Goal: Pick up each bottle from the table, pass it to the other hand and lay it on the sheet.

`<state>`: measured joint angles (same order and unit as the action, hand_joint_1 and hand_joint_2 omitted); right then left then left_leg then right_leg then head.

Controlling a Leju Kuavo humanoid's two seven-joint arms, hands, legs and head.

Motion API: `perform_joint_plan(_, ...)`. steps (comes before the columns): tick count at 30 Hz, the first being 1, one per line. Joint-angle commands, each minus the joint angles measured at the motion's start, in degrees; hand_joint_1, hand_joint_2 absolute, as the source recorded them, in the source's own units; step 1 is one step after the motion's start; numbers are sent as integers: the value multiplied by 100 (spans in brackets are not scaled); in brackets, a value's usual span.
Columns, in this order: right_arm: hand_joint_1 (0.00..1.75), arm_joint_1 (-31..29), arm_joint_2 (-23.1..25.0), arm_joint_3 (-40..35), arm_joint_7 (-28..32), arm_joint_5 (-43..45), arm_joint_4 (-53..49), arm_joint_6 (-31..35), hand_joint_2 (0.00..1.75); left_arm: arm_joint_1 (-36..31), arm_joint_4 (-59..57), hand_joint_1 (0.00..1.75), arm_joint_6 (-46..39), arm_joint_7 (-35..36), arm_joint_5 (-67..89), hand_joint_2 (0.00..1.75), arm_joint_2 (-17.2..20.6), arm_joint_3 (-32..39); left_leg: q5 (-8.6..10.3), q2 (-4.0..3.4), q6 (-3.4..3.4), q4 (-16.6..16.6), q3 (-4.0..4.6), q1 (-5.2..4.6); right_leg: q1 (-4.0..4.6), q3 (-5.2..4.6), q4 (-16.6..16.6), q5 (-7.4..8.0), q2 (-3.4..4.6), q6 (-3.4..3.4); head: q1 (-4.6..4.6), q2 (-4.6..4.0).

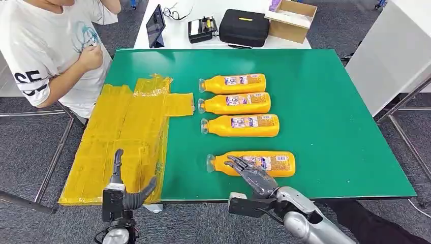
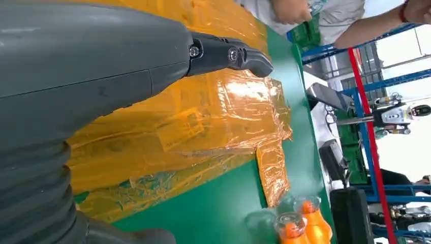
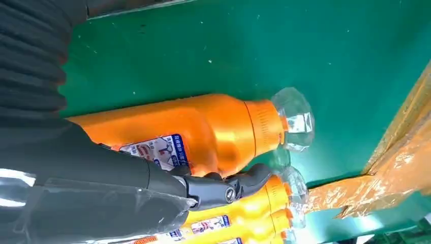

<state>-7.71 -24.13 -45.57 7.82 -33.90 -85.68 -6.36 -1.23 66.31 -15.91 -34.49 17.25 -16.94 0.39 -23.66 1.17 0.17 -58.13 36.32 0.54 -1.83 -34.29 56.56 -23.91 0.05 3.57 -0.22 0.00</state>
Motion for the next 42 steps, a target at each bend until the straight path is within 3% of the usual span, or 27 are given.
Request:
perform_joint_plan(1, 0, 366, -344, 12, -496, -720, -293, 204, 175, -84, -214, 0, -3, 40, -13, 175, 75, 112, -14, -5, 1, 2, -34, 8, 13, 41, -11, -12, -7, -25, 0, 0)
perform_joint_plan(5, 0, 687, -454, 369, -665, -1215, -682, 505, 175, -3, -123, 0, -24, 56, 21, 175, 69, 178, -9, 5, 2, 1, -18, 0, 3, 23, -4, -11, -13, -15, -2, 0)
perform_joint_plan(6, 0, 684, -295, 459, -624, -1378, -695, 574, 175, 25, -88, 0, -5, 47, 28, 175, 56, 182, -17, -2, 2, 1, -33, 3, 7, 39, -7, -16, -9, -23, -2, 0)
perform_joint_plan(9, 0, 378, 427, 514, -224, -1835, -299, 929, 175, 8, -135, 0, 110, 23, 25, 175, 24, 150, -10, -17, 4, 3, -11, 1, 1, 10, -5, -1, 11, -15, -2, 0)
perform_joint_plan(10, 0, 58, 933, 450, 145, -3103, 17, 2400, 175, -56, -224, 0, 386, 4, -6, 175, 15, 58, -20, -33, 2, 2, -30, 6, 10, 29, -8, -5, 23, -26, -2, 0)
perform_joint_plan(12, 0, -429, 1541, 276, 85, -3549, 308, 2464, 175, -188, -544, 0, 538, 53, 39, 175, -63, -118, -13, -51, 0, 6, -20, 3, 9, 9, -9, 8, 44, -22, -2, 0)
perform_joint_plan(13, 0, -540, 1589, 227, -129, -4116, 356, 2744, 175, -230, -666, 0, 593, -30, 61, 175, -72, -256, -9, -46, -1, 6, -13, 1, 6, 2, -6, 10, 39, -17, -2, 0)
perform_joint_plan(17, 0, -464, 1651, 345, -160, -4284, 405, 3246, 175, -276, -763, 0, 466, -107, 48, 175, -100, -371, -7, -42, 0, 9, -32, 8, 14, 17, -7, 2, 14, -22, -7, 0)
perform_joint_plan(24, 0, -359, 1697, 533, -90, -4278, 355, 3496, 175, -187, -611, 0, 503, -100, 23, 175, -39, -381, -8, -23, 3, 5, -30, 13, 12, 31, -9, -5, 8, -20, 0, 0)
perform_joint_plan(31, 0, -306, 1715, 676, -114, -4244, 517, 3326, 175, -178, -595, 0, 533, -90, -6, 175, -56, -380, -5, -15, 2, 4, -20, 7, 6, 21, -7, -3, 4, -17, -2, 0)
perform_joint_plan(32, 0, -174, 1736, 840, 215, -3079, 387, 2599, 175, -130, -526, 0, 503, -73, -16, 175, -55, -357, -9, -20, 2, 5, -33, 11, 13, 36, -12, -5, 5, -25, -2, 0)
perform_joint_plan(33, 0, -126, 1684, 861, 232, -2983, 318, 2429, 175, -97, -480, 0, 487, -64, -19, 175, -50, -328, -7, -16, 2, 6, -28, 8, 10, 30, -10, -5, 2, -21, -2, 0)
perform_joint_plan(37, 0, 212, 1417, 1169, 232, -2390, -252, 1953, 175, 19, -381, 0, 437, -39, -31, 175, -18, -172, -10, -9, 5, 2, -28, 7, 11, 33, -9, -9, -5, -20, -2, 0)
perform_joint_plan(42, 0, 1048, 663, 1750, 36, -1940, -1313, 1329, 175, 157, -258, 0, 359, -98, -13, 175, -48, 61, -17, 7, 7, 0, -32, 8, 9, 45, -9, -20, -22, -22, -2, 0)
